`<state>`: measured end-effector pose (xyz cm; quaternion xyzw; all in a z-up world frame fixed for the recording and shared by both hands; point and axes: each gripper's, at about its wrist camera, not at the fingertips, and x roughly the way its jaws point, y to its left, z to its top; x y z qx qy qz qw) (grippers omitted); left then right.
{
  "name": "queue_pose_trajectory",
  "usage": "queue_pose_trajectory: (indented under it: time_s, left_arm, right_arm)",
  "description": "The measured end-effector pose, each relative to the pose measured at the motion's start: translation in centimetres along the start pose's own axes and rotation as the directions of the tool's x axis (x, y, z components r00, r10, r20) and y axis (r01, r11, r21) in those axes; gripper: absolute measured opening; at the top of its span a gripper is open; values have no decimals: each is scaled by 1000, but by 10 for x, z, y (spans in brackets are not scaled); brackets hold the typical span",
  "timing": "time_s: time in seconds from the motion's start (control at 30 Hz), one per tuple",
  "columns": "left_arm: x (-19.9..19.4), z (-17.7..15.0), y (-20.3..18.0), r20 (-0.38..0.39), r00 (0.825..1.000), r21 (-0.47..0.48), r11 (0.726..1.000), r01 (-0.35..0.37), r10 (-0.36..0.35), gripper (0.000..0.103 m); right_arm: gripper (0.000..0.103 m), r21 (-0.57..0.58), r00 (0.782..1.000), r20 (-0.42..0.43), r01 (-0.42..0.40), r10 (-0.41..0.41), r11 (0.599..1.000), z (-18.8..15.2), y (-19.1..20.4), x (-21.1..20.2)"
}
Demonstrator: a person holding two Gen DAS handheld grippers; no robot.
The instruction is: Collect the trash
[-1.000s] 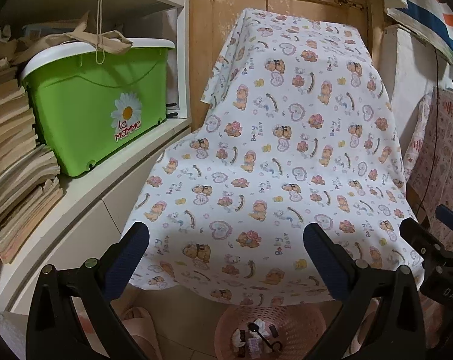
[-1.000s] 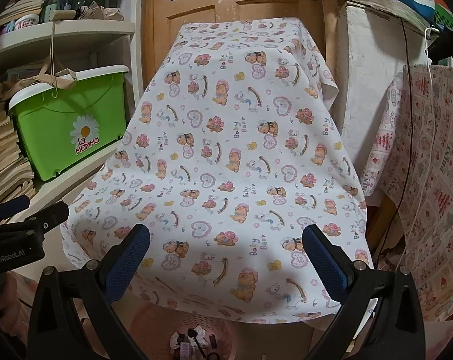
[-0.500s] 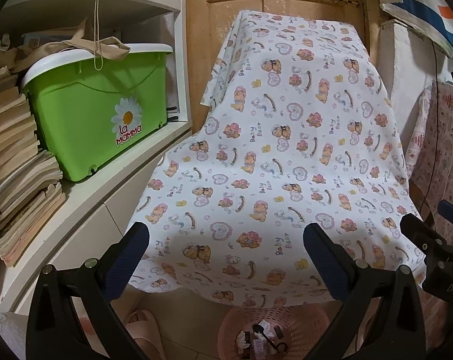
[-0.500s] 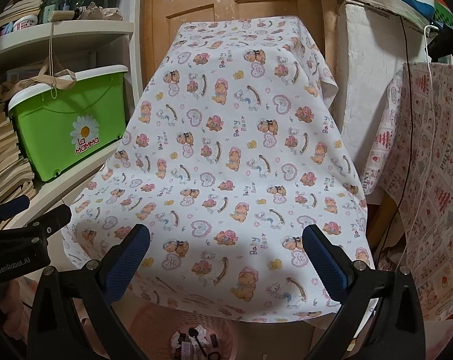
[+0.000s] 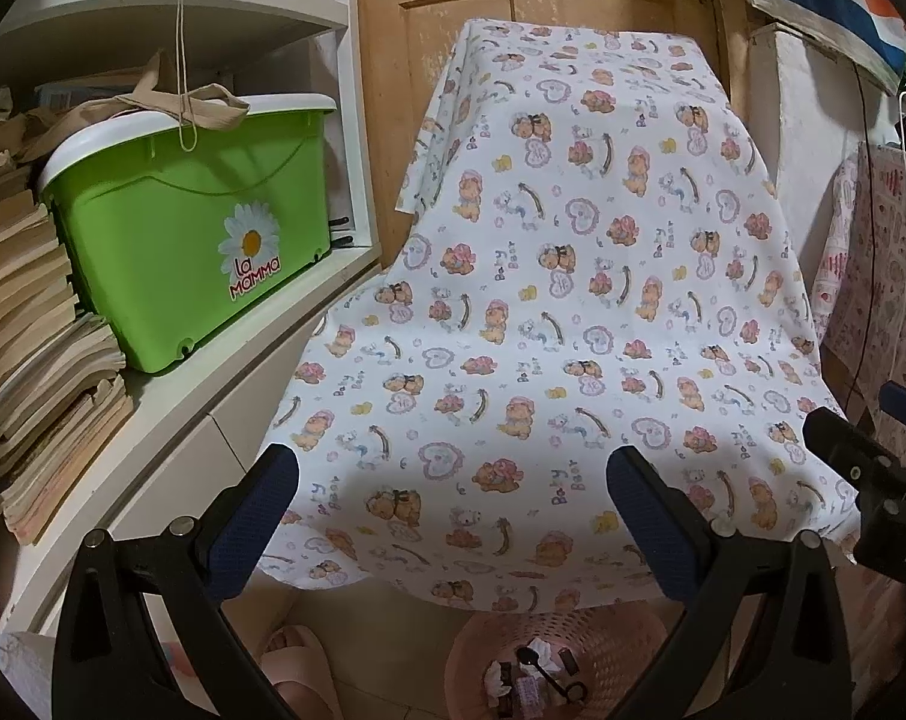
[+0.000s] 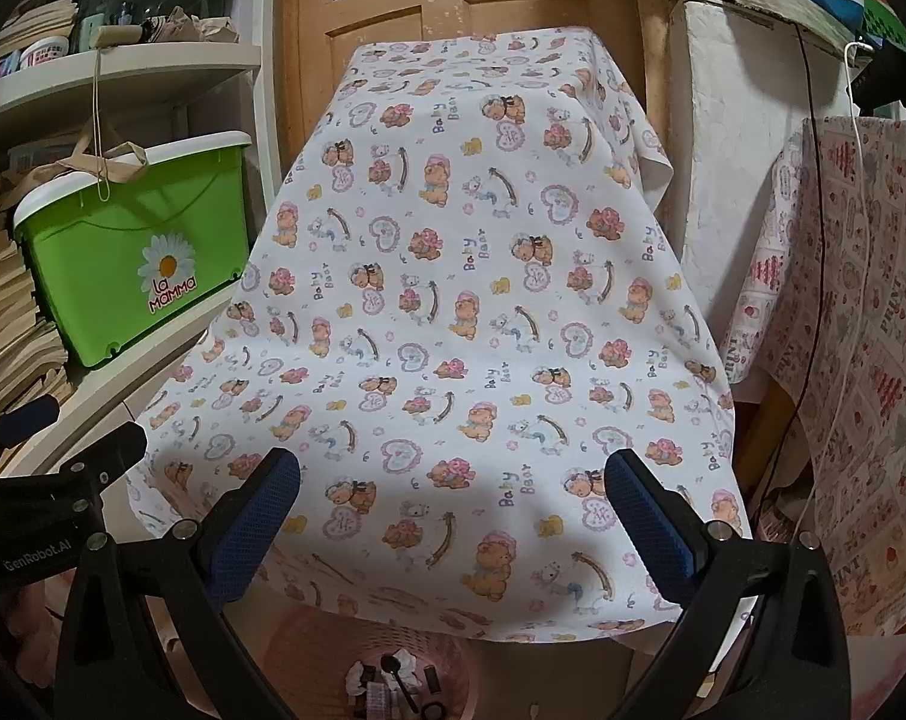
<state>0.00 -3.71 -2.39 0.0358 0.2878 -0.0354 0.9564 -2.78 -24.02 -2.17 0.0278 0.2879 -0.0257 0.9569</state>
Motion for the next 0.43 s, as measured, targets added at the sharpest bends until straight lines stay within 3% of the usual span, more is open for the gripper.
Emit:
queue_pose_trajectory:
  time_s: [0.43]
  left_arm:
    - [13,-5,-6,-50,999,17,1000,12,-11,102]
  right_arm:
    - [102,11,1000,-12,0,0,1000,-1,-2,2]
